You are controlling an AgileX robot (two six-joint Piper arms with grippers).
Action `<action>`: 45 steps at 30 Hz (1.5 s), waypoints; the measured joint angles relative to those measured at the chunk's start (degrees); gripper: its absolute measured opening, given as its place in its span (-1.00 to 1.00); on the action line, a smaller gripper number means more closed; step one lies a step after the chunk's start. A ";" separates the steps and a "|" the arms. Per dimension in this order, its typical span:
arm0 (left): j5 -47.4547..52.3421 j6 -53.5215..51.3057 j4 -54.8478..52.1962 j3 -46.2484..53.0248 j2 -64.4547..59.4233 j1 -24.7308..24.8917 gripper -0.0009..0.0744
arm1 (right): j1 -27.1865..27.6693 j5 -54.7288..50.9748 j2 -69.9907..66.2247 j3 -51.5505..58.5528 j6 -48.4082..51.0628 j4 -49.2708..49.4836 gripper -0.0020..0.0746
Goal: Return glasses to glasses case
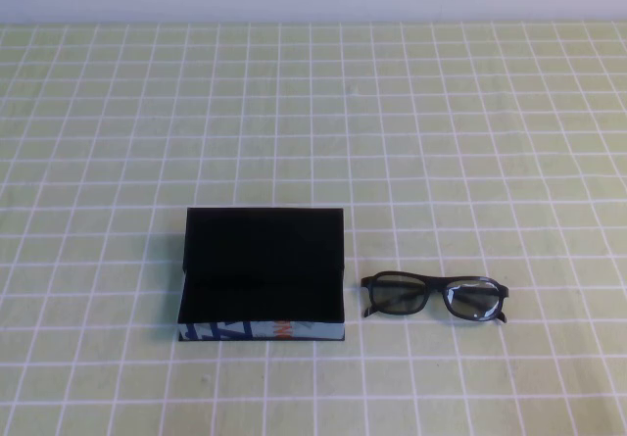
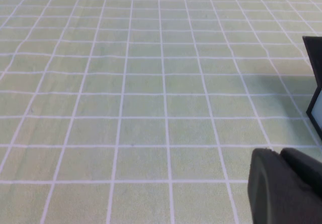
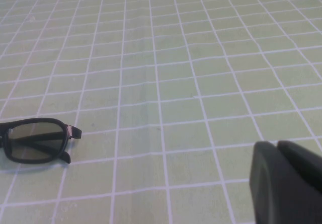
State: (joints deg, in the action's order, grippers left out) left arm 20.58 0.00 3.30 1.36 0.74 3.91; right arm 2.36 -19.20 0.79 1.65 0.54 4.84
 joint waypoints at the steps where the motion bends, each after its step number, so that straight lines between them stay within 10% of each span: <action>1: 0.00 0.00 0.00 0.00 0.00 0.00 -0.98 | 0.00 0.00 0.00 0.00 0.00 0.00 -0.99; 30: -1.06 0.00 0.00 0.00 0.00 0.00 -0.98 | 0.00 5.93 0.00 0.00 0.00 2.63 -0.99; 45: -21.18 0.00 0.00 0.10 0.00 0.00 -0.98 | 0.00 24.16 0.00 0.00 0.00 2.87 -0.99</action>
State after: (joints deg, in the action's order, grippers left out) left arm -0.60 0.00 3.30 1.46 0.74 3.91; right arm 2.36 4.96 0.79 1.65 0.54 7.72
